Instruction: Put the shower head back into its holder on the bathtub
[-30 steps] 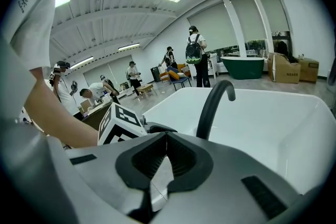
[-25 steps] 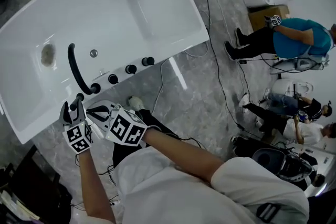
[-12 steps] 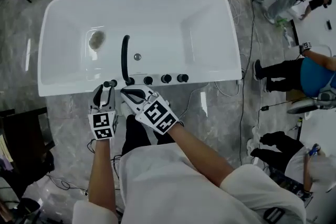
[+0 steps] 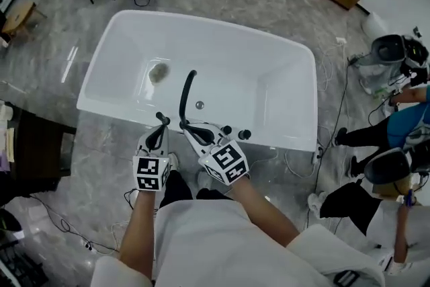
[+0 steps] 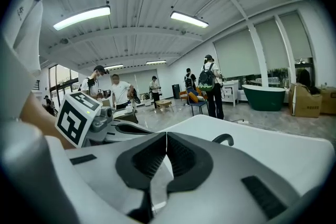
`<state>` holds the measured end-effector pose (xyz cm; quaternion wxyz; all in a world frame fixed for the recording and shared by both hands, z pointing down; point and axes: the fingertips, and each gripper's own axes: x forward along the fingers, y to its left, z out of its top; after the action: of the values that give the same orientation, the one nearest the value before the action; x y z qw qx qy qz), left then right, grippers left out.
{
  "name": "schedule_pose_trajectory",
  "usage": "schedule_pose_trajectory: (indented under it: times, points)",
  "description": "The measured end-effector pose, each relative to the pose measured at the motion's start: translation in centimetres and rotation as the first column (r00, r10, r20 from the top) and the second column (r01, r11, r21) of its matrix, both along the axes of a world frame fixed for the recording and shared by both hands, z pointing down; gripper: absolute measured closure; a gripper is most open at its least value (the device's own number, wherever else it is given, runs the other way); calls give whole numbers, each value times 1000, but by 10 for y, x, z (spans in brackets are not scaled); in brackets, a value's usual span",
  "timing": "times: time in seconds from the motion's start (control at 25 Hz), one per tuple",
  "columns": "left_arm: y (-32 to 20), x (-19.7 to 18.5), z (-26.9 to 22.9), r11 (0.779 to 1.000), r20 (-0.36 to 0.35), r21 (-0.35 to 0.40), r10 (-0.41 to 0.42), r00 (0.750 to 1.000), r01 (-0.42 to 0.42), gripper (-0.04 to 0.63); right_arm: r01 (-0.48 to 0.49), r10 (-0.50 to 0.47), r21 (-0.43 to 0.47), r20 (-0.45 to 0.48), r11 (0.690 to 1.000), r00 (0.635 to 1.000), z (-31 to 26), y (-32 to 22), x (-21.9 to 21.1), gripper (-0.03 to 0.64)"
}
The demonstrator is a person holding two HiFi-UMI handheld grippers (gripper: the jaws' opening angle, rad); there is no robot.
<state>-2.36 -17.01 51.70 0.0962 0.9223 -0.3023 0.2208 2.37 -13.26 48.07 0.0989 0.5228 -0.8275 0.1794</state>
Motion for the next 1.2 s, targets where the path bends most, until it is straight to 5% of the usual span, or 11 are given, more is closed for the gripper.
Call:
schedule_pose_trajectory:
  times: [0.52,1.2]
  points:
    - [36,-39,-108,996,-159,76,-39,986,52,583,104,-108,135,21,985,994,-76,30,-33,600]
    - [4,-114,-131,990,-197,135,-12,980,39,583,-38,41,181,-16,983,999,-102,22,-49,600]
